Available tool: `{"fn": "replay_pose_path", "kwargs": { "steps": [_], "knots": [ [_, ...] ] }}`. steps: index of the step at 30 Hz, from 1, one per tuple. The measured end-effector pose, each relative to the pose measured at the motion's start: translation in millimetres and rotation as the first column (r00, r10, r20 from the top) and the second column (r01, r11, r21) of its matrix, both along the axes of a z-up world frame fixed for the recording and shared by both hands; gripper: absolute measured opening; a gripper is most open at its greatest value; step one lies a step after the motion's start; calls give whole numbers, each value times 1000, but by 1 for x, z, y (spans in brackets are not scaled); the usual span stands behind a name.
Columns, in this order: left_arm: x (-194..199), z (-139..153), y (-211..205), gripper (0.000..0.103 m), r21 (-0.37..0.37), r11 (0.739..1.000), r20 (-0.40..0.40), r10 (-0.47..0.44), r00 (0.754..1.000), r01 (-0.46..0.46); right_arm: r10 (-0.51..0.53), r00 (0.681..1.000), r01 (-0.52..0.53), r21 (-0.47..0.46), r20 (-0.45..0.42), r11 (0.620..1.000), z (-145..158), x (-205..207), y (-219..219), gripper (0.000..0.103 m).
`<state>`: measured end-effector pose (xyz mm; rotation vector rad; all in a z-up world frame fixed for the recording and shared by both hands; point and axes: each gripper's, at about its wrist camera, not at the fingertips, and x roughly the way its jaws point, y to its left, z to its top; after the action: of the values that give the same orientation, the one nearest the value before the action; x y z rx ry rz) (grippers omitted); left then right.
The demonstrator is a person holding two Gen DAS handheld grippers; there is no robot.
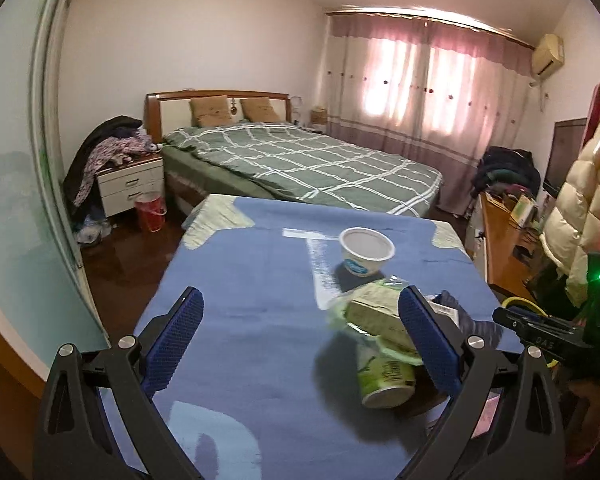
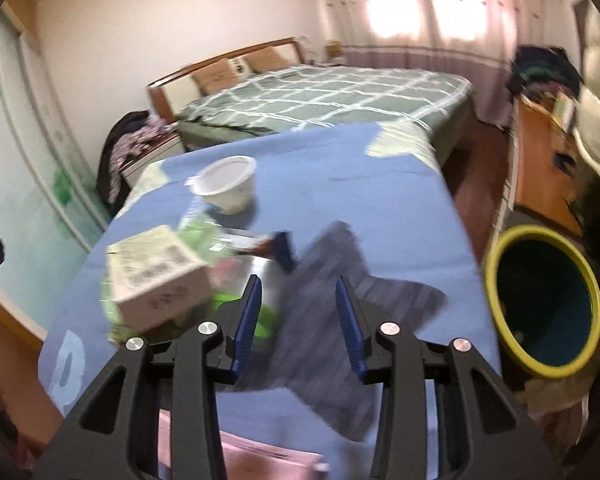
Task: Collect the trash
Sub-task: 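Move the right gripper back to the table toward the green-capped jar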
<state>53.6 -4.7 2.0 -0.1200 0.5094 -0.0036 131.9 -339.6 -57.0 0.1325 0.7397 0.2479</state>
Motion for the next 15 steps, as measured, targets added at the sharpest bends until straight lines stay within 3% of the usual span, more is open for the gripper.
{"fn": "replay_pose_path", "kwargs": {
  "steps": [4,8,15],
  "knots": [
    [-8,2,10,96,1,1000,25,28,999,-28,60,998,-60,-4,10,998,7,0,21,39],
    [-12,7,7,96,5,1000,41,24,999,-24,97,995,-98,-3,-27,995,-2,-8,24,47],
    [-10,7,-3,96,2,1000,28,9,1000,-9,58,995,-62,-52,-84,997,-24,-9,22,47]
  ]
}}
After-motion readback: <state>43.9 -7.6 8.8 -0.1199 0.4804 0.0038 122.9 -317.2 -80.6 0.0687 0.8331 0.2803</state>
